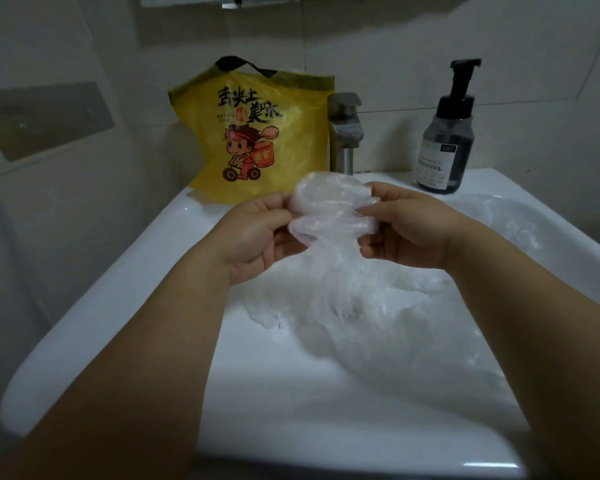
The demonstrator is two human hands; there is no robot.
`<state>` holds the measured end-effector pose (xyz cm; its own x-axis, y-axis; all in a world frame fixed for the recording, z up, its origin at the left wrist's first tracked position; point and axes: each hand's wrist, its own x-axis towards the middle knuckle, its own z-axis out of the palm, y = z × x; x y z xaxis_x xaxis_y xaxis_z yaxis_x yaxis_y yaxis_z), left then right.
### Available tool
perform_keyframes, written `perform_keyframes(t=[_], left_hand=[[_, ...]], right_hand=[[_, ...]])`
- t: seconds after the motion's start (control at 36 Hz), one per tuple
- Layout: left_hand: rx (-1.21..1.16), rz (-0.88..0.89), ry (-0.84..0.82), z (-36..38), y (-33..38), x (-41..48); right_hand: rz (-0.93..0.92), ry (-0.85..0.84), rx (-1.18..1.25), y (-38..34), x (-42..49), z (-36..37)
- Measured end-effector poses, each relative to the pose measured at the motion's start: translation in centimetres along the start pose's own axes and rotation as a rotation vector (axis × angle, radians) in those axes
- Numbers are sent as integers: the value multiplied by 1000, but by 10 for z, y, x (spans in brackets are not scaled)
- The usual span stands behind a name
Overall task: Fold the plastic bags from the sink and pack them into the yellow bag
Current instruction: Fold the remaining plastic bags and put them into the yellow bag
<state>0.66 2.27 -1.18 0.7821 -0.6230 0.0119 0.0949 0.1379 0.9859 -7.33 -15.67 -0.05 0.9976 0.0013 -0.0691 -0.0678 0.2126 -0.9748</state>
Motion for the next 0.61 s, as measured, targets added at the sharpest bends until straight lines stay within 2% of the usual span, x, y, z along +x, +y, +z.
perform_keyframes(t=[0.14,0.31,0.39,0.5,0.61], left_hand=[[70,-44,-20,0,2,-4],[-93,-30,-6,3,6,-5],[-137,-80,6,3,8,-7],[106,-51,151,11,5,-6],[319,67,216,13,-1,-4]], right_hand=[[-4,-68,66,-3,-2,-3],[37,-76,150,-8,-7,3],[0,-8,-7,-6,-4,5],[-131,204,-225,1,2,14],[-187,237,-305,5,3,17]])
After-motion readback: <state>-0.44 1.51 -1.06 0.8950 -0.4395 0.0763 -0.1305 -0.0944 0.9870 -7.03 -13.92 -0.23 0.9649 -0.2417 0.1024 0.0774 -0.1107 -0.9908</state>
